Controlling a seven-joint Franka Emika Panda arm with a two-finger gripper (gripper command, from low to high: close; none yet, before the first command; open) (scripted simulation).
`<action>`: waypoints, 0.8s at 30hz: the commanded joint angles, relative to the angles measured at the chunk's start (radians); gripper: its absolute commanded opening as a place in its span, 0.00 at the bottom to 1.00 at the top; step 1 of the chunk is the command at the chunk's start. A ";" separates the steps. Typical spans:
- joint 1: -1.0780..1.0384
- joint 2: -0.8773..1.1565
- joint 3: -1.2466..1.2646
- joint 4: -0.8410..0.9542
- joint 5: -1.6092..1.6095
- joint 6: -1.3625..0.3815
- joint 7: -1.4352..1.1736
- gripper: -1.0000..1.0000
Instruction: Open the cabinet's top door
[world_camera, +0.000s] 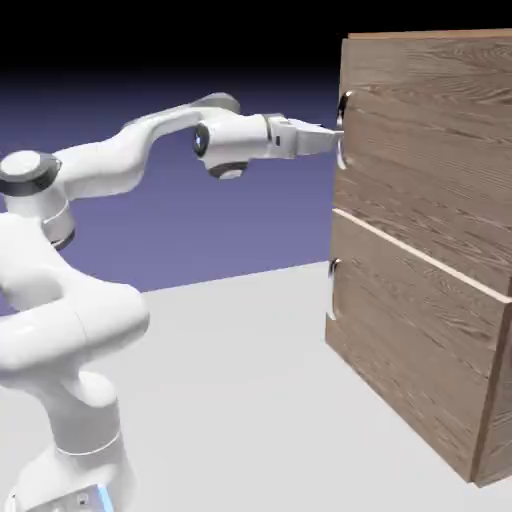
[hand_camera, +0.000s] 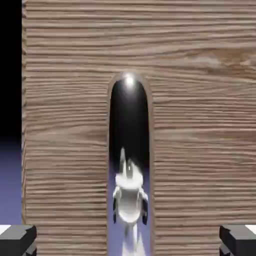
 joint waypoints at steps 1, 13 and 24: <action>0.000 0.000 0.000 0.000 0.000 0.000 0.000 0.00; 0.333 -0.089 -0.236 -0.399 0.138 -0.322 -0.228 0.00; 0.664 -0.176 -0.582 -0.777 -0.030 -0.648 -0.350 0.00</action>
